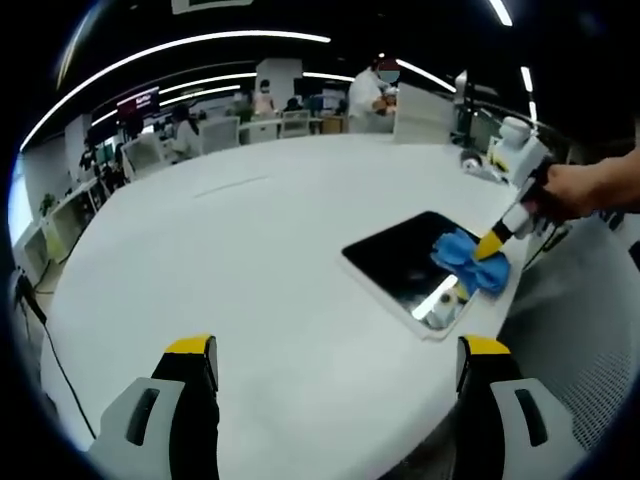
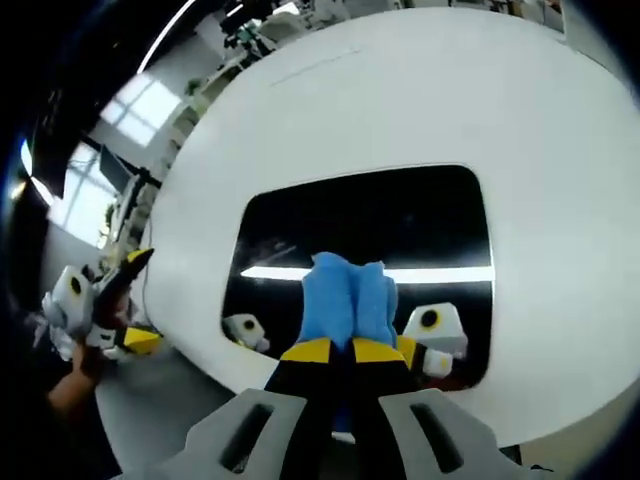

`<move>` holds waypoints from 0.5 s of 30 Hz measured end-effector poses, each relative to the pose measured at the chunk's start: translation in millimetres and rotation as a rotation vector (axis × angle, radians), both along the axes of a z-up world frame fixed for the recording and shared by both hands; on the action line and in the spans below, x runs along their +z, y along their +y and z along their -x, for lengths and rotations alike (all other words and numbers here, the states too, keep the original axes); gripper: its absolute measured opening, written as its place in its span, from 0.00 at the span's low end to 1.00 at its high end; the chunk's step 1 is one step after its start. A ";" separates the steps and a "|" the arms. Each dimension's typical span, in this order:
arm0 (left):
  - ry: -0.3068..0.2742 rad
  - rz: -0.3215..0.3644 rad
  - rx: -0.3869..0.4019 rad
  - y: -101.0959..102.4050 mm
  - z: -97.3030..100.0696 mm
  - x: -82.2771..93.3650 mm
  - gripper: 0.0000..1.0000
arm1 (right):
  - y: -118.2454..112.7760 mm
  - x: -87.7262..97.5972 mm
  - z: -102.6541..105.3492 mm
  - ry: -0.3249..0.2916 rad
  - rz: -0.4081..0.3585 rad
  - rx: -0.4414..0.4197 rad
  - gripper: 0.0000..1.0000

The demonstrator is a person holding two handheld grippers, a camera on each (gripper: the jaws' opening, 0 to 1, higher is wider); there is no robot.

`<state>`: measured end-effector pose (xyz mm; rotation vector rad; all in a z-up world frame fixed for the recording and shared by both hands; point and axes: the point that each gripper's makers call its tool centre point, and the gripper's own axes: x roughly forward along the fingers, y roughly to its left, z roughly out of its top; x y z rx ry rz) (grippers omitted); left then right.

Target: Wipe the mirror surface with the cleaning cloth until all visible marks leave the cleaned area.

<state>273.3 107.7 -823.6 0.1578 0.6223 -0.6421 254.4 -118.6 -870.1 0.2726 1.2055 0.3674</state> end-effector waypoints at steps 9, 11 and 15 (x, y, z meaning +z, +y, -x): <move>0.005 0.009 0.016 2.2 -1.1 0.0 0.99 | 0.9 -1.8 5.5 0.003 -0.008 0.018 0.00; 0.006 0.010 0.013 1.7 -1.0 -0.2 0.99 | 0.9 -2.5 4.6 0.008 -0.006 0.019 0.00; 0.007 0.009 0.010 0.8 -0.4 -0.3 0.99 | 4.4 -0.1 12.2 0.031 -0.002 0.031 0.00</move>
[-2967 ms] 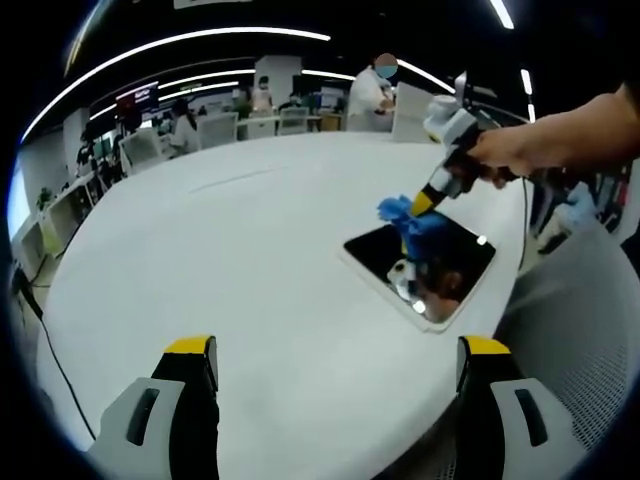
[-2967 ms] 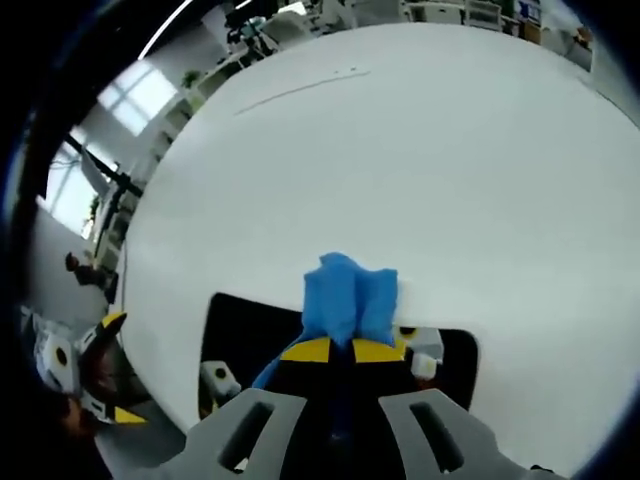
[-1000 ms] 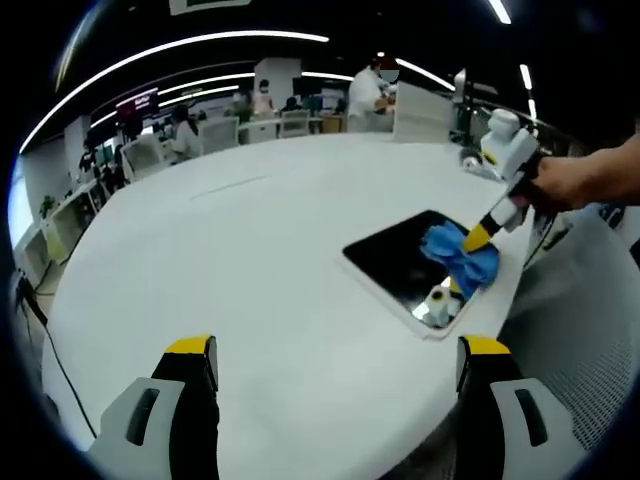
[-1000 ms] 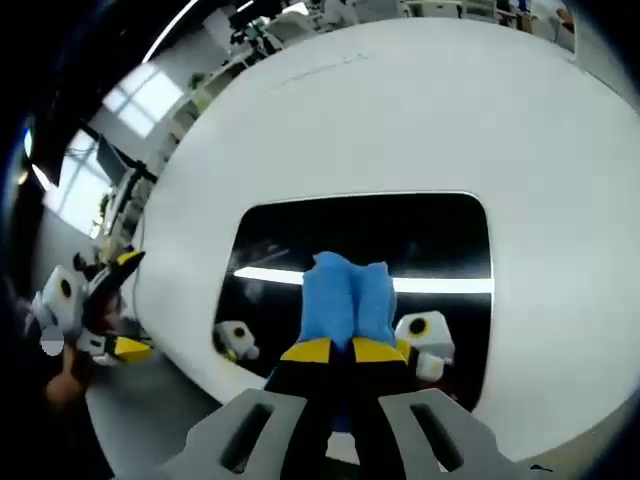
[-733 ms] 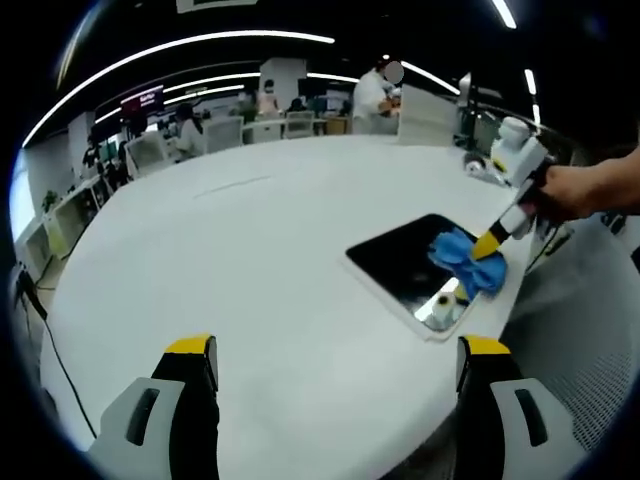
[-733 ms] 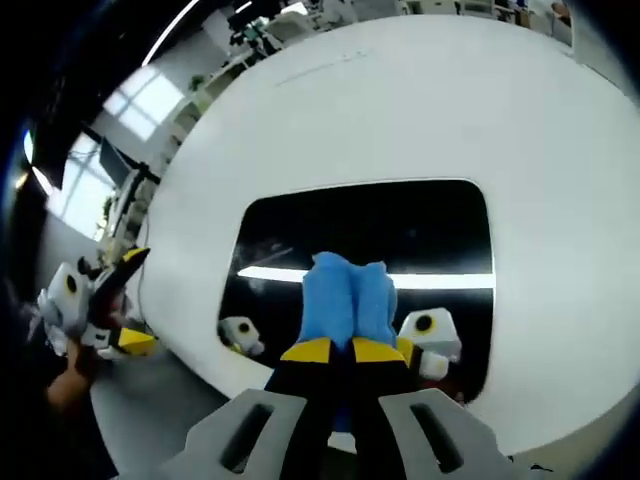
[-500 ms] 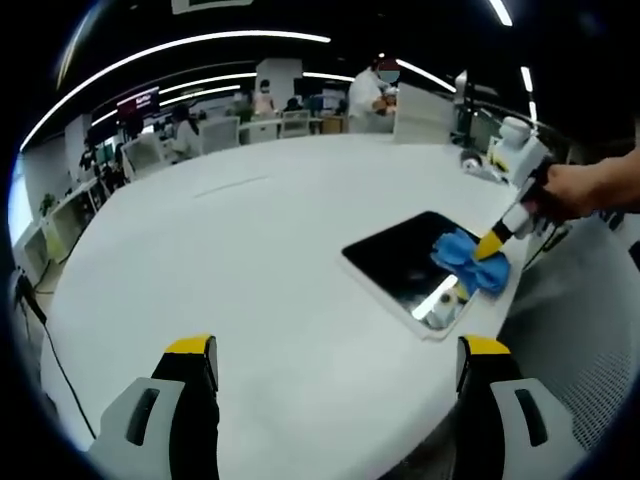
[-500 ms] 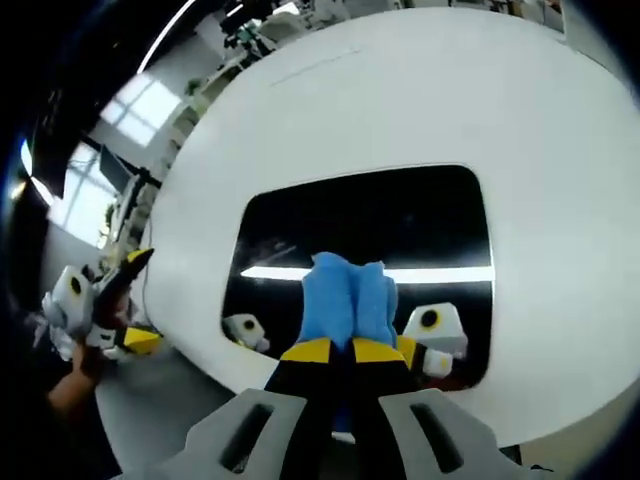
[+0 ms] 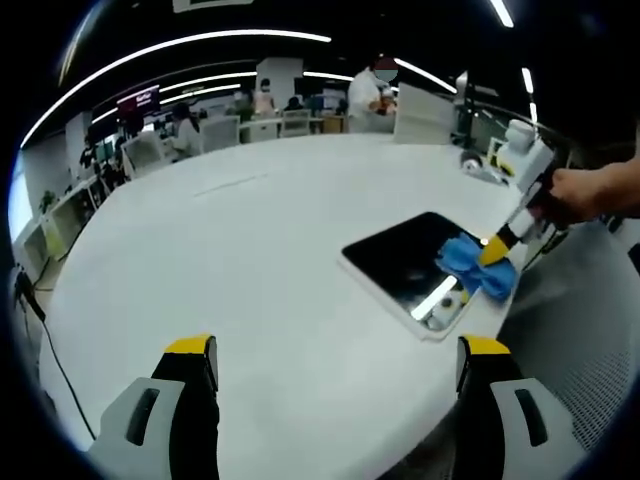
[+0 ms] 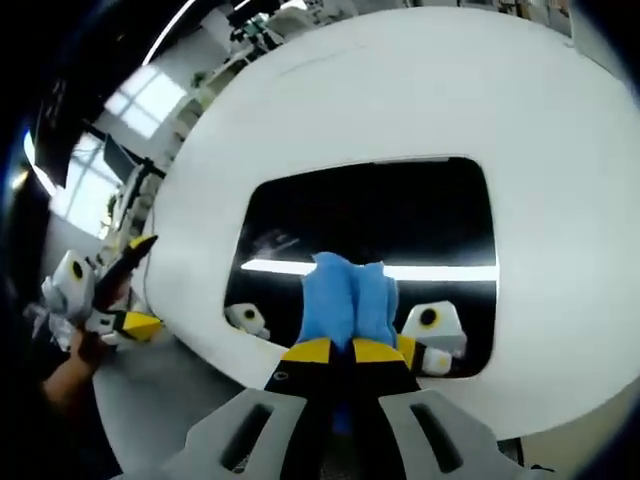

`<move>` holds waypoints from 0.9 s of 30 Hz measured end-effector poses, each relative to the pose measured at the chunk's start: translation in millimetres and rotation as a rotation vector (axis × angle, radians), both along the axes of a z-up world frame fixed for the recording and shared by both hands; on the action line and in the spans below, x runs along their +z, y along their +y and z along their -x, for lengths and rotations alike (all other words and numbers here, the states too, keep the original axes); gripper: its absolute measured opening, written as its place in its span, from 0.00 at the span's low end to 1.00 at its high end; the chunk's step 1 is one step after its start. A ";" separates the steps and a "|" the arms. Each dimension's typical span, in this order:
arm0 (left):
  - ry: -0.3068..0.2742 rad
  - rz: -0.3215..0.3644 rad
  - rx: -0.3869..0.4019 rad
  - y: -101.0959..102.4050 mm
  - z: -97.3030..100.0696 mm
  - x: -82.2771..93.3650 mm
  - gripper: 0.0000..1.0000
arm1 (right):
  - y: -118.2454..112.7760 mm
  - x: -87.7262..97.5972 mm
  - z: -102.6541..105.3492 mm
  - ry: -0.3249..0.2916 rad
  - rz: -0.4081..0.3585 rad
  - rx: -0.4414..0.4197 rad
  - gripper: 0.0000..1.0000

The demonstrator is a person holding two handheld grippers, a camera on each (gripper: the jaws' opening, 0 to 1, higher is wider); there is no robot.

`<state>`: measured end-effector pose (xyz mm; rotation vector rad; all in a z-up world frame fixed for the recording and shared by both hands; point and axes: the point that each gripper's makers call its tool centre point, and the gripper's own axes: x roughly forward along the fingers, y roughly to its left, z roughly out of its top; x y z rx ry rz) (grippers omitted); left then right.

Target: Wipe the mirror surface with the cleaning cloth until all visible marks leave the cleaned area.

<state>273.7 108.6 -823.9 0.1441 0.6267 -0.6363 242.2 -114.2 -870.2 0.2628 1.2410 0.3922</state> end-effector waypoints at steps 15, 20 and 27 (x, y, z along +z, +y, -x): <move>-0.002 -0.010 -0.002 1.4 1.4 0.1 0.99 | -3.0 -1.0 -0.7 -0.012 0.015 0.020 0.00; -0.004 -0.011 0.009 3.2 0.7 0.6 0.99 | -6.5 -1.5 -1.5 -0.011 0.015 0.027 0.00; -0.002 -0.017 0.002 2.6 1.3 -0.2 0.99 | -16.0 -0.2 -1.7 -0.013 0.017 0.010 0.00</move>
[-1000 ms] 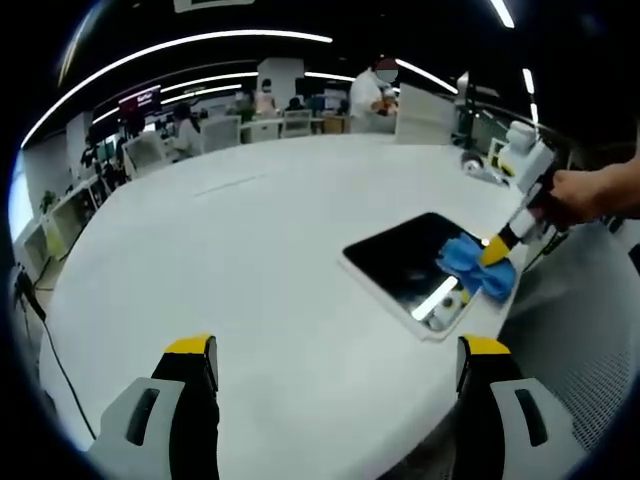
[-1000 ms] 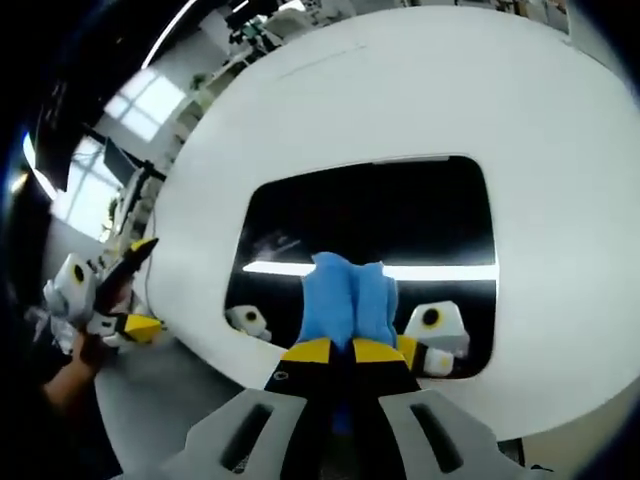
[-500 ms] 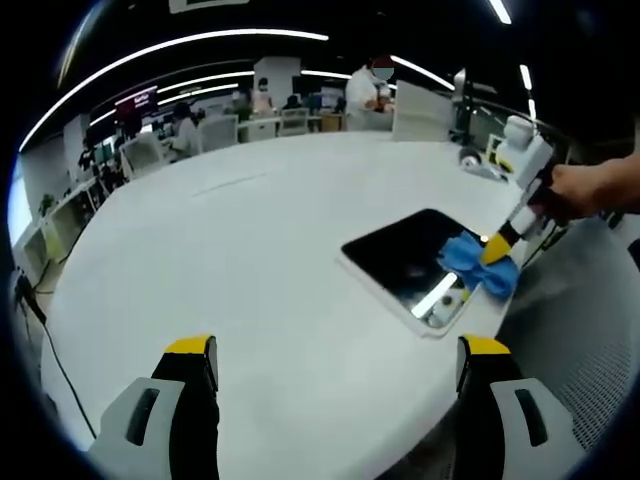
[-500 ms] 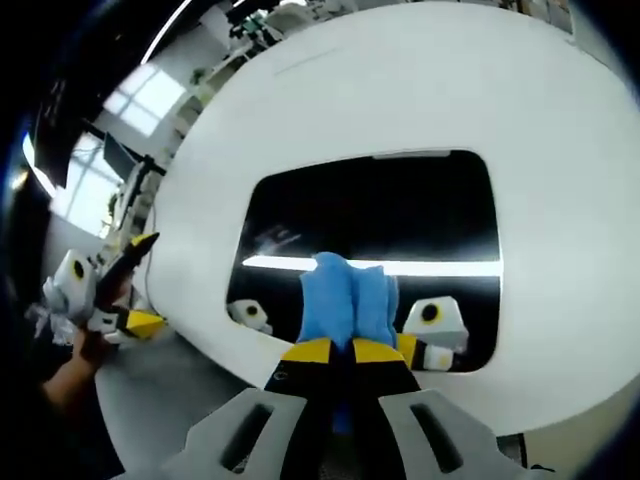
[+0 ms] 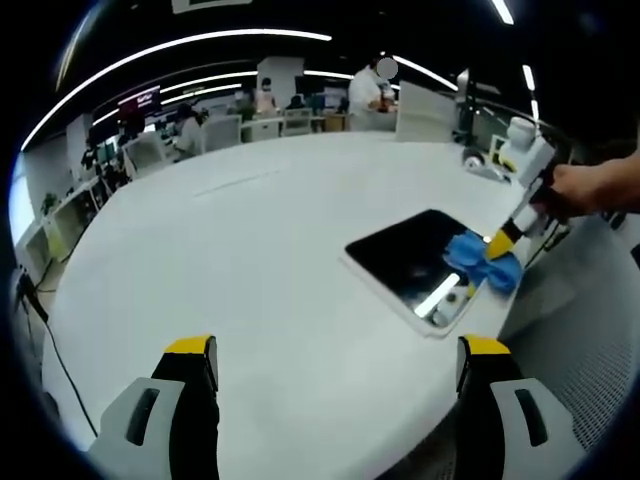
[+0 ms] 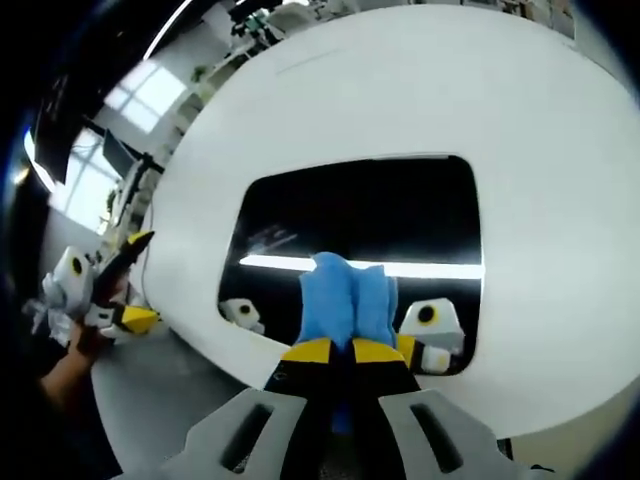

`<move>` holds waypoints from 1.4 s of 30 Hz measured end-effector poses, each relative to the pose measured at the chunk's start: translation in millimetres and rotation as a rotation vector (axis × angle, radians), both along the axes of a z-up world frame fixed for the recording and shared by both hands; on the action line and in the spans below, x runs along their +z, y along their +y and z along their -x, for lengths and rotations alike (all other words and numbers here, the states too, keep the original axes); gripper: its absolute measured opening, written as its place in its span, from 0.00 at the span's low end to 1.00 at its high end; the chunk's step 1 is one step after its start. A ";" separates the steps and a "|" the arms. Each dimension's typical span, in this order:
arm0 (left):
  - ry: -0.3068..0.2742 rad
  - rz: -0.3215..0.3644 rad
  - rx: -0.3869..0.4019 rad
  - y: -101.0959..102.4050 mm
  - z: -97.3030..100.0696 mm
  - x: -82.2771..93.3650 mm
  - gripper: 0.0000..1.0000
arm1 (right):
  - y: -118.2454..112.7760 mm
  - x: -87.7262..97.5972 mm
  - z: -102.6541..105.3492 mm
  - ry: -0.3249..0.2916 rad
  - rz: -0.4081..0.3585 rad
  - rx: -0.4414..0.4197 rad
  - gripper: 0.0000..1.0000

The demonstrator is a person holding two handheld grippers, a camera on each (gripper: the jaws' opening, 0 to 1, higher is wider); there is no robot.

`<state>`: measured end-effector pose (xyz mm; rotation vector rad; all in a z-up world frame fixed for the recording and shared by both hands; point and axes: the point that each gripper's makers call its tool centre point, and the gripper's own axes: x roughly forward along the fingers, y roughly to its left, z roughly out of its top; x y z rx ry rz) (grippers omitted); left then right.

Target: Wipe the mirror surface with the cleaning cloth until all visible marks leave the cleaned area.

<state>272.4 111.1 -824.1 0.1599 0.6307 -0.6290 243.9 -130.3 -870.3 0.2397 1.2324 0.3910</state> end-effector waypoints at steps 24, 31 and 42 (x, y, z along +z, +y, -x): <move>0.011 -0.001 0.009 1.7 1.0 -2.0 0.99 | -32.6 -0.4 1.9 -0.003 0.014 -0.052 0.00; 0.010 -0.009 -0.004 0.5 1.3 -2.3 0.99 | -35.1 -1.6 0.5 -0.002 0.017 -0.056 0.00; 0.011 -0.006 -0.003 0.6 1.5 -2.7 0.99 | -35.0 -0.6 -1.4 0.011 0.011 -0.084 0.00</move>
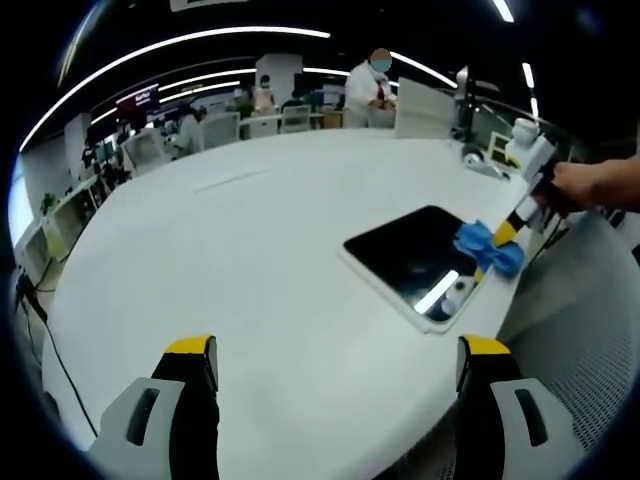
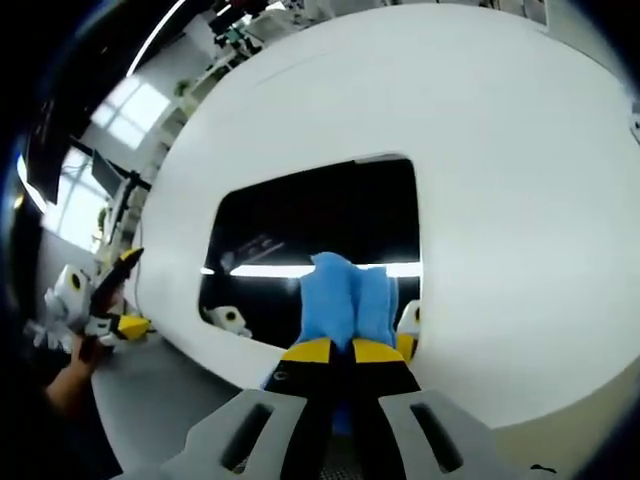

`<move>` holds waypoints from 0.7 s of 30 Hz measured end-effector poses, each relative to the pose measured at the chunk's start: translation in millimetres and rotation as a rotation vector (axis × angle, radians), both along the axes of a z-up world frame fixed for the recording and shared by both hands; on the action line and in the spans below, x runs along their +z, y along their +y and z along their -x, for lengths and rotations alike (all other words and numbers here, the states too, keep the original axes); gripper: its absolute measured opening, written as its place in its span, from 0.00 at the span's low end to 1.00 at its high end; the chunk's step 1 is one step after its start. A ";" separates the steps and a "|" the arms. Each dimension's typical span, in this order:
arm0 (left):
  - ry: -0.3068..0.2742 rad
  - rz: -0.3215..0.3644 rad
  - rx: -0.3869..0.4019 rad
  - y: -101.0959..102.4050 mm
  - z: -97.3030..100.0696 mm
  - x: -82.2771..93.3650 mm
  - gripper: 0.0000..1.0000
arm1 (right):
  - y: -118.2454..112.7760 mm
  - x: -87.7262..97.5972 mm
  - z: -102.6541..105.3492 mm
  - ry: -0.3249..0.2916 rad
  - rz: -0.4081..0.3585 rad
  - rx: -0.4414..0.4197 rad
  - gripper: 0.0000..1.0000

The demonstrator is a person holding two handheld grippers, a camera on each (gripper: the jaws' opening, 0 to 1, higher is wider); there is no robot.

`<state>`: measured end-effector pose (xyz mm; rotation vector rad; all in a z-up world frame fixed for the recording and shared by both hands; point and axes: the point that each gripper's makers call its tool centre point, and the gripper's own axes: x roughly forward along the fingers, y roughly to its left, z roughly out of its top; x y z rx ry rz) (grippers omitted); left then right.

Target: Wipe the mirror surface with the cleaning cloth until all visible marks leave the cleaned area.

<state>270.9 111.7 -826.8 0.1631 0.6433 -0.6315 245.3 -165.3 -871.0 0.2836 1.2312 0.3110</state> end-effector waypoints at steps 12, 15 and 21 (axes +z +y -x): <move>0.006 0.001 -0.002 -0.3 0.4 -0.8 0.99 | -2.7 -2.3 -12.1 -0.005 0.020 0.002 0.00; 0.008 0.001 -0.003 -0.6 0.6 -1.4 0.99 | -3.6 -2.2 -16.4 -0.010 0.021 -0.001 0.00; 0.013 0.002 -0.004 -0.6 0.9 -2.3 0.99 | -4.5 -1.3 -24.6 -0.018 0.032 0.003 0.00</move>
